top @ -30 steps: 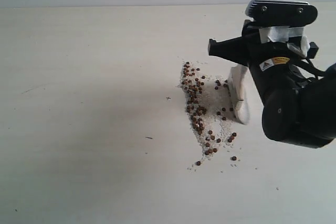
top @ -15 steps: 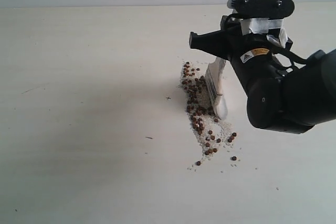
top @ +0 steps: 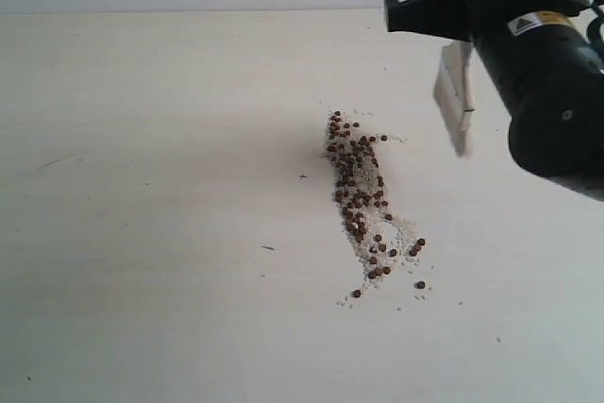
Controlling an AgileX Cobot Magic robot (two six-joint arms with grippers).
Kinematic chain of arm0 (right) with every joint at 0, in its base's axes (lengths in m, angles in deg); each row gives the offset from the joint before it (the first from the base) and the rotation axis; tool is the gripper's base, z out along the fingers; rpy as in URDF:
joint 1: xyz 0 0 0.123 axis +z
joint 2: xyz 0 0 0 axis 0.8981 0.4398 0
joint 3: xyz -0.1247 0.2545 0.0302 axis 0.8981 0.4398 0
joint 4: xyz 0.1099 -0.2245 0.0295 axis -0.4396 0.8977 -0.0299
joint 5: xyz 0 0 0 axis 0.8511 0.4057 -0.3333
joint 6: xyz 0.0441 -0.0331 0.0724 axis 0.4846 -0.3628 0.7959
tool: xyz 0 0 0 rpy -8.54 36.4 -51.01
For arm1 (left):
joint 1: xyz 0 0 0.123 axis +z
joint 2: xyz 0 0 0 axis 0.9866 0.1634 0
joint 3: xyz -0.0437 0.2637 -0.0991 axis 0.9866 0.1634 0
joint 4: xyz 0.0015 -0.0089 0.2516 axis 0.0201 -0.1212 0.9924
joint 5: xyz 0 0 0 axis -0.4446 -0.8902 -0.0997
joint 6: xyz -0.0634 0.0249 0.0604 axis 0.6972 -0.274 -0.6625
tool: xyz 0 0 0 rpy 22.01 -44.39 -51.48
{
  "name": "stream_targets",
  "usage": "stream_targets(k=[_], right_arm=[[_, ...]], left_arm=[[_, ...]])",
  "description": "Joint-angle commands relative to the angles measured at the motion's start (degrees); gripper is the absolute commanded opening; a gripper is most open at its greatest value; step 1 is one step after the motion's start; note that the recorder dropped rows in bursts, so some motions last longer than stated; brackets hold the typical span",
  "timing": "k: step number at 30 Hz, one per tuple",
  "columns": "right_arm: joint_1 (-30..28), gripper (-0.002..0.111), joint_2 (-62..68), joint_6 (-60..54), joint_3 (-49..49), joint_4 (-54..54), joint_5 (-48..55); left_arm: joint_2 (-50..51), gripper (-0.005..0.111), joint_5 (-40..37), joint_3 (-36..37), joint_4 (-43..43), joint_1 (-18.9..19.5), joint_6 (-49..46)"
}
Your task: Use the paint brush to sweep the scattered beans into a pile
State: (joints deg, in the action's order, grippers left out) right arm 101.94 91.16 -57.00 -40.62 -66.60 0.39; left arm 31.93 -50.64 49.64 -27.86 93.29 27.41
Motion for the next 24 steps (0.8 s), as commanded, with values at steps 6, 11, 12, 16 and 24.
stream_targets(k=[6,11,12,16,24], right_arm=[[-16.05,0.000,4.16,-3.06,-0.13,6.15,-0.37],[-19.48,0.000,13.27,10.60,-0.13,20.38,-1.14],[-19.37,0.000,14.13,13.29,-0.13,22.74,-1.50],[-19.37,0.000,16.24,26.39,-0.98,30.25,-0.87],[-19.37,0.000,16.48,43.89,-1.45,39.76,-0.01]], left_arm=[[-0.34,0.000,0.19,0.18,0.03,-0.08,-0.12],[-0.34,0.000,0.19,0.18,0.03,-0.08,-0.12],[-0.34,0.000,0.19,0.18,0.03,-0.08,-0.12],[-0.34,0.000,0.19,0.18,0.03,-0.08,-0.12],[-0.34,0.000,0.19,0.18,0.03,-0.08,-0.12]])
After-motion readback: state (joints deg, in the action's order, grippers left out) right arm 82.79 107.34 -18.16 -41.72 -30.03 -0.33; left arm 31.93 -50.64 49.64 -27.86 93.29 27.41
